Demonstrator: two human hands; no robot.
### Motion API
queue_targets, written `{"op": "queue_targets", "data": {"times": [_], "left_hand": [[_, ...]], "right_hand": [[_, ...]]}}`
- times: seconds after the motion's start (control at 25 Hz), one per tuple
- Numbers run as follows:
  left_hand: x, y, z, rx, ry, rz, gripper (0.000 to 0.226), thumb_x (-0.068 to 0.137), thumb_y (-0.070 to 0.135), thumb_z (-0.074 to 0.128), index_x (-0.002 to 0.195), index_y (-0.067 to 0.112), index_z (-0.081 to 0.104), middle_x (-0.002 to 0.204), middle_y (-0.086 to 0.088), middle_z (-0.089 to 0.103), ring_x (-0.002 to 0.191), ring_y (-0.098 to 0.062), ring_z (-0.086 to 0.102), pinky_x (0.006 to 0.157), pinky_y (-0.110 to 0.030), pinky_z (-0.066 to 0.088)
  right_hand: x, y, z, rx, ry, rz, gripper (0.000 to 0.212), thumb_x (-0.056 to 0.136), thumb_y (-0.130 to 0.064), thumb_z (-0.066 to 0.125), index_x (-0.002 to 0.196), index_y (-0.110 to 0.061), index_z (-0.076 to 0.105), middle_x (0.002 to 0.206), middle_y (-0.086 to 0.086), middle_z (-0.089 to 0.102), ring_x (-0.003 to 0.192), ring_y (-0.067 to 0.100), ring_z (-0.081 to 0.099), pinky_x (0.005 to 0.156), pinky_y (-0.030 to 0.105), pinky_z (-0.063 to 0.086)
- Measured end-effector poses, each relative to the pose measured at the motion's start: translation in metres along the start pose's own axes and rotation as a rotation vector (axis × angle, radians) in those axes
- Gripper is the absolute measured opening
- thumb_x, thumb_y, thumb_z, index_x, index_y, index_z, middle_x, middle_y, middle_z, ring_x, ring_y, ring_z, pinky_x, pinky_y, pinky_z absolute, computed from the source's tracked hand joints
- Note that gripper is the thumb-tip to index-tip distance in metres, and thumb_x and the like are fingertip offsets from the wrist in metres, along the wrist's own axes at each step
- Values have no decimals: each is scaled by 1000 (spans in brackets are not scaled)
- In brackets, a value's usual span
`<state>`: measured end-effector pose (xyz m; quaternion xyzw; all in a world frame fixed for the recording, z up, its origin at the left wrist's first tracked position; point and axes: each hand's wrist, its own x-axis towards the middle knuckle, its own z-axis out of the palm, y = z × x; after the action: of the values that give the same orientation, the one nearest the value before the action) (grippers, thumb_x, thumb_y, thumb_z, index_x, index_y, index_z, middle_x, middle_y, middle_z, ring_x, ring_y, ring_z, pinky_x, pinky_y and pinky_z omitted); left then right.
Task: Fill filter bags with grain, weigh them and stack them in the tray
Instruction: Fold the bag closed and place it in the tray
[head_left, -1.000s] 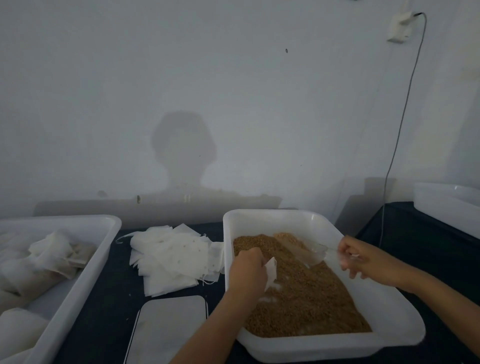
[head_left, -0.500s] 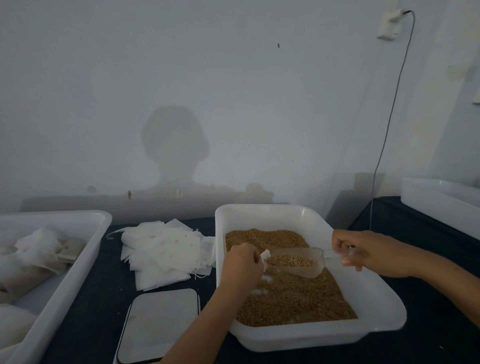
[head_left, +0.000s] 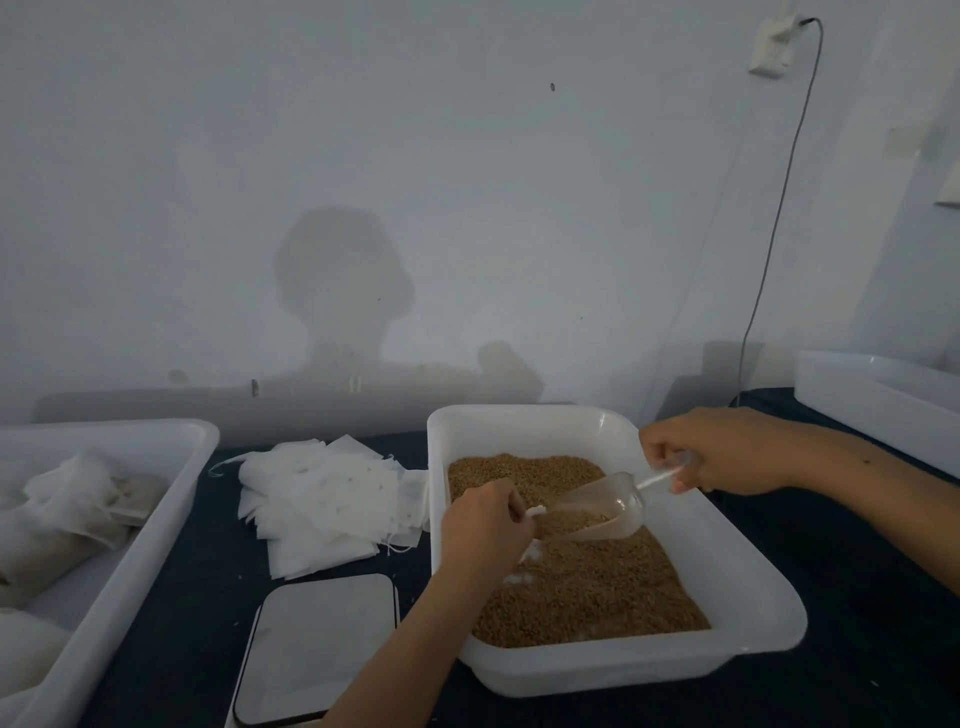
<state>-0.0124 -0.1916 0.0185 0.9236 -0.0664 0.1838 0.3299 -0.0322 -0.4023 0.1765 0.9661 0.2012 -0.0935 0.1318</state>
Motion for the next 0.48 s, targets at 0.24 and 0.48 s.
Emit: {"op": "queue_targets", "data": {"times": [0.24,0.48], "left_hand": [[1,-3,1,-37,-17,-27,13,85,22,62,74,25,56,68,13,55,63,-4,50,55,-15,39],[3,-6,1,-96,-13,-69,11,85,22,63,75,26,58,66,13,55,59,-1,48,52,-14,36]], "right_hand": [[-1,3,5,128,4,-6,17,93,-27,58,84,-33,45,92,-9,53,84,12,58,72,28,46],[-10,10,34,418,24,-1,13,94,-21,57,87,-29,49,88,-9,56,81,12,61,81,36,52]]}}
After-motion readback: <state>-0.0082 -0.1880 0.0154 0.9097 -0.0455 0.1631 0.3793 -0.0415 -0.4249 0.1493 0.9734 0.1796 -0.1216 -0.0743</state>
